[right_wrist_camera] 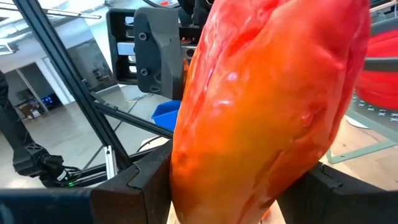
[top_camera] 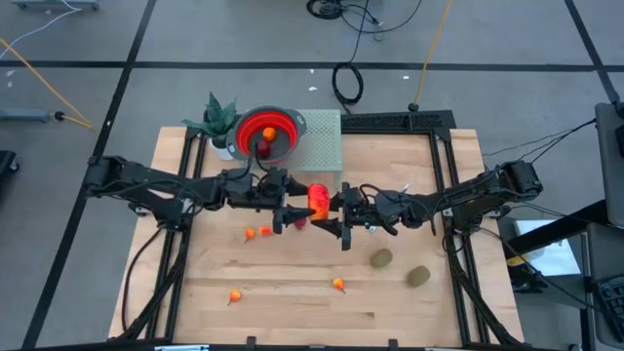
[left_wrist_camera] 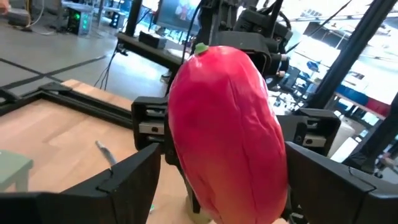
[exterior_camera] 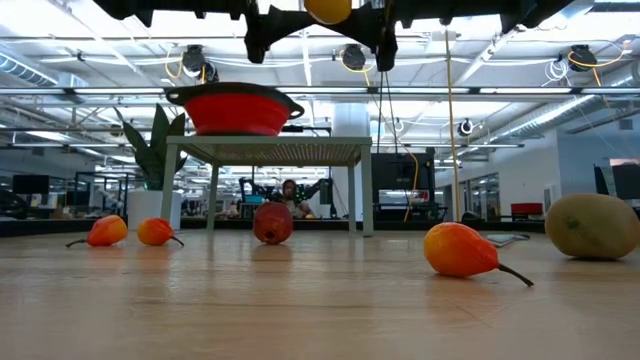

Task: Pick & Place Fruit
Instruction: Put the mango into the red strainer bowl on the shelf

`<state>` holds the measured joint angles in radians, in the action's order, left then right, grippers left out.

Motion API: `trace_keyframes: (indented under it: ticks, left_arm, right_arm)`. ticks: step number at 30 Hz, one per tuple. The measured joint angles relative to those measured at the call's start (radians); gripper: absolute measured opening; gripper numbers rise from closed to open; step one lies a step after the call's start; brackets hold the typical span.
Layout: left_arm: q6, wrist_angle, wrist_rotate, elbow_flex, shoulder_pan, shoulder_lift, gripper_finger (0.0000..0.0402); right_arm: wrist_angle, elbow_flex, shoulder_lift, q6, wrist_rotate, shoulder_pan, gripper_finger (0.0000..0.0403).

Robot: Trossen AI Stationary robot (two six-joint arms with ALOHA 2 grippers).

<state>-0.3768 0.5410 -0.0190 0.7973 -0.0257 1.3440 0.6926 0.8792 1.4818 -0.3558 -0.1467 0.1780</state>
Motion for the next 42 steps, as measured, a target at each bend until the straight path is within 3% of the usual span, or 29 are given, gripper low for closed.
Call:
trace_keyframes:
  ticks: [14, 24, 38, 42]
  left_arm:
    - [-0.035, -0.017, -0.086, 0.084, 0.023, 0.084, 0.032]
    - [-0.108, -0.023, -0.144, 0.084, 0.036, 0.081, 0.0204]
    - [-0.12, -0.022, -0.164, 0.083, 0.038, 0.081, 0.0204]
    - [-0.112, -0.022, -0.165, 0.083, 0.042, 0.081, 0.0204]
  right_arm:
    - [-0.04, 0.002, 0.0, -0.016, -0.005, -0.005, 0.0215]
    - [-0.051, 0.001, 0.0, -0.02, -0.014, -0.006, 0.0234]
    - [-0.206, 0.001, -0.001, -0.089, -0.001, -0.005, 0.027]
    - [-0.261, 0.0, -0.001, -0.104, 0.046, 0.001, 0.0276]
